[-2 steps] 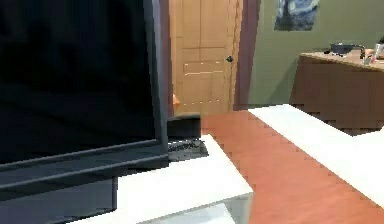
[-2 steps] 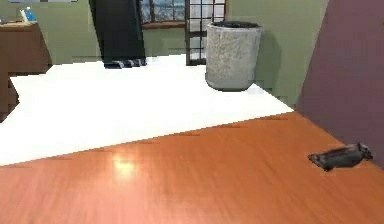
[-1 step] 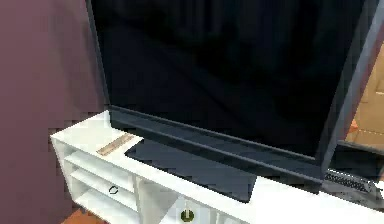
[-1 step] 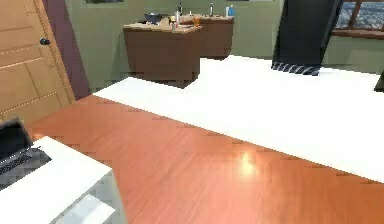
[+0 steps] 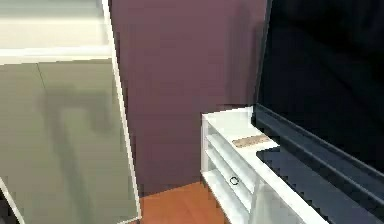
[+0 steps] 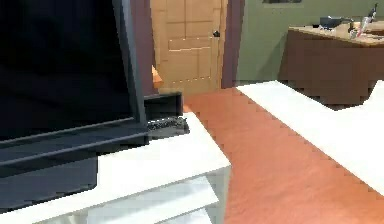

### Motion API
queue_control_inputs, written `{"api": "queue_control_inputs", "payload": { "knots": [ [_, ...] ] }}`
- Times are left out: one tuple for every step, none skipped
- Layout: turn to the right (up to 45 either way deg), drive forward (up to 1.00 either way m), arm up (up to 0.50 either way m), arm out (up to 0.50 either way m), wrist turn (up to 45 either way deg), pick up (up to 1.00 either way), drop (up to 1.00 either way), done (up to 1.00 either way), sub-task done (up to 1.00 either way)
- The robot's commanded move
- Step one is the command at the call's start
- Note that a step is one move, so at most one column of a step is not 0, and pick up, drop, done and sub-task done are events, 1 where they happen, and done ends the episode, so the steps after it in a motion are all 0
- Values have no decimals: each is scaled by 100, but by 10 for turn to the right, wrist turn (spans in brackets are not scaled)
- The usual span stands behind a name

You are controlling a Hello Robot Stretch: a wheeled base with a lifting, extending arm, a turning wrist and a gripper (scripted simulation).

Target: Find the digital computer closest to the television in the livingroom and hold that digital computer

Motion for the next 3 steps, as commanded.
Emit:
{"api": "queue_control_inputs", "payload": {
  "knots": [
    [450, 0, 0, 0, 0, 0, 0, 0, 0],
    [450, 0, 0, 0, 0, 0, 0, 0, 0],
    [0, 40, 0, 0, 0, 0, 0, 0, 0]
  ]
}}
